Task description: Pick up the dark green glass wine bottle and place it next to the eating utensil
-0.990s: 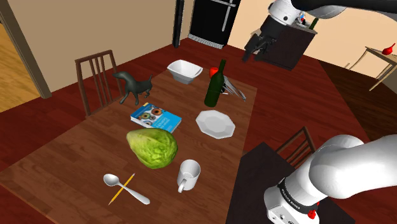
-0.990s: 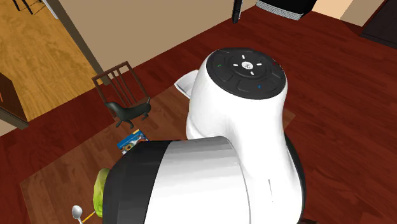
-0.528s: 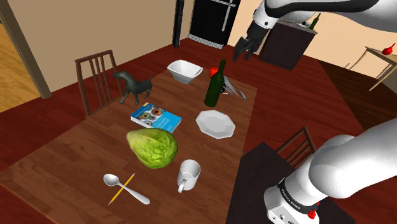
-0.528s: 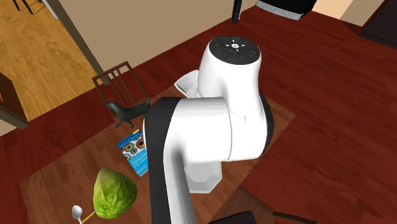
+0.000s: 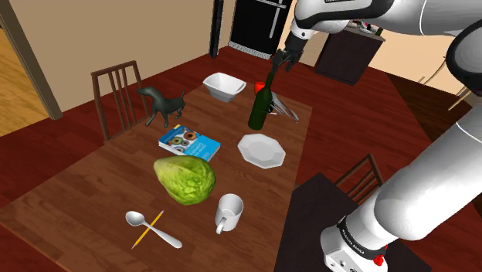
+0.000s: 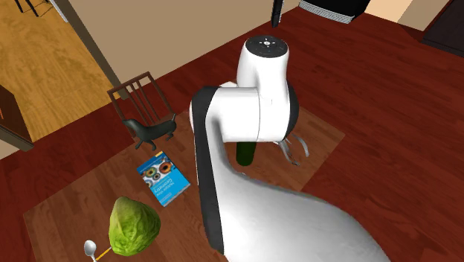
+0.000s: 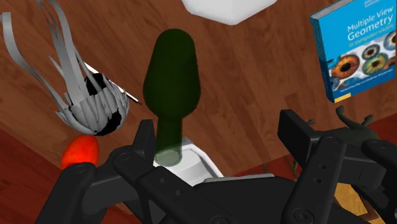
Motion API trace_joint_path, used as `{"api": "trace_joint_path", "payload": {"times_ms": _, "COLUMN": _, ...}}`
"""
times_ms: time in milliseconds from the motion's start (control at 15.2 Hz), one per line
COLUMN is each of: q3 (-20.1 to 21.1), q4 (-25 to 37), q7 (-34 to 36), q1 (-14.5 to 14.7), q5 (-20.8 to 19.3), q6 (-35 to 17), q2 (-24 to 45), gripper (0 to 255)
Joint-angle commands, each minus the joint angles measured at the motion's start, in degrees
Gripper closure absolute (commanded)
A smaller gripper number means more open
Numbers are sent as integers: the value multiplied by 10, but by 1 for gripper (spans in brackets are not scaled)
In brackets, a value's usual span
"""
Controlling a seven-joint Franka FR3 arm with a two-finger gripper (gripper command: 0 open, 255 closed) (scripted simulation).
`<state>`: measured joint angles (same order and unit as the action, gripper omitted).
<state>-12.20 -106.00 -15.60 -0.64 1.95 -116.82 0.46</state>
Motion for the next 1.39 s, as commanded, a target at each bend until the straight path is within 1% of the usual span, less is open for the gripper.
{"api": "trace_joint_path", "payload": {"times_ms": 0, "q3": -6, "q4": 44, "q7": -15, "q1": -6, "q5": 6, "q6": -1, "q2": 46, "gripper": 0}}
{"api": "trace_joint_path", "payload": {"times_ms": 264, "q3": -10, "q4": 138, "q7": -36, "q1": -20, "q5": 18, "q6": 2, "q2": 139, "gripper": 0}}
{"api": "trace_joint_path", "payload": {"times_ms": 792, "q3": -8, "q4": 111, "q7": -40, "q1": -22, "q5": 25, "q6": -46, "q2": 161, "gripper": 0}}
{"api": "trace_joint_path", "payload": {"times_ms": 1320, "q3": -8, "q4": 111, "q7": -40, "q1": -22, "q5": 25, "q6": -46, "q2": 161, "gripper": 0}}
